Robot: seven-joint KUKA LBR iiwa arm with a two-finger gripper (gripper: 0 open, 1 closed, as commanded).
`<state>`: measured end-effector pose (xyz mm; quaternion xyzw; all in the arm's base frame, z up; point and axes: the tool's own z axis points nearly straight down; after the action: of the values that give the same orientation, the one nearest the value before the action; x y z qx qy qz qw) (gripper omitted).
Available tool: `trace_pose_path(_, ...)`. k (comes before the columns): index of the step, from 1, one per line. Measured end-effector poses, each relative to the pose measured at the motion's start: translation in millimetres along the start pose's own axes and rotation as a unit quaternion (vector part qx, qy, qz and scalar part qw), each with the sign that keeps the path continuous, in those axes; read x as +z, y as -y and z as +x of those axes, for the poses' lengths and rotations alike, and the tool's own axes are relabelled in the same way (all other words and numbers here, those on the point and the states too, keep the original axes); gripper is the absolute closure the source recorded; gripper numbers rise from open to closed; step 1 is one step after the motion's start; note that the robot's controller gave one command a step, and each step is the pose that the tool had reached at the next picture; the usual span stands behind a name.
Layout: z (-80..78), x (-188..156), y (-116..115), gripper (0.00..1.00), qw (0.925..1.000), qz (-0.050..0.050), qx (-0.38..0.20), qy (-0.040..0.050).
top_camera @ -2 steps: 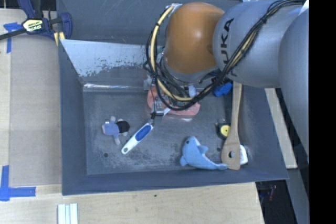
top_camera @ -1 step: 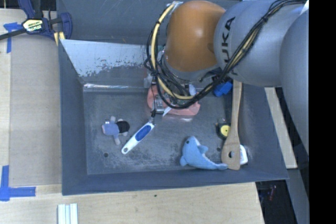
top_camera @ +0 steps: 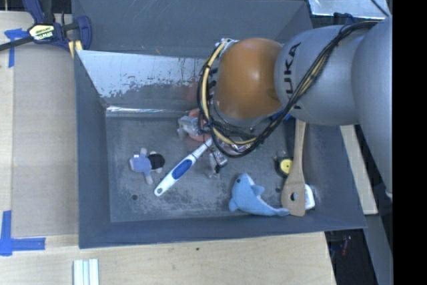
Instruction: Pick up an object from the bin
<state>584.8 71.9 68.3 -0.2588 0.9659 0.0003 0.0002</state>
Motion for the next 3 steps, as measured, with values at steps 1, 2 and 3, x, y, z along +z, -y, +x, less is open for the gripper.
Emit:
trace_pose_path(1, 2.7, -32.6, -7.5, 0.0, 0.9997, 0.002, 0.025, 0.0052)
trace_pose_path(2, -7.8, -32.1, -13.3, 0.0, 0.9937, 0.001, -0.112, 0.0036)
trace_pose_path(3, -14.3, -2.4, -6.7, 0.0, 0.9989, 0.002, -0.046, 0.0062)
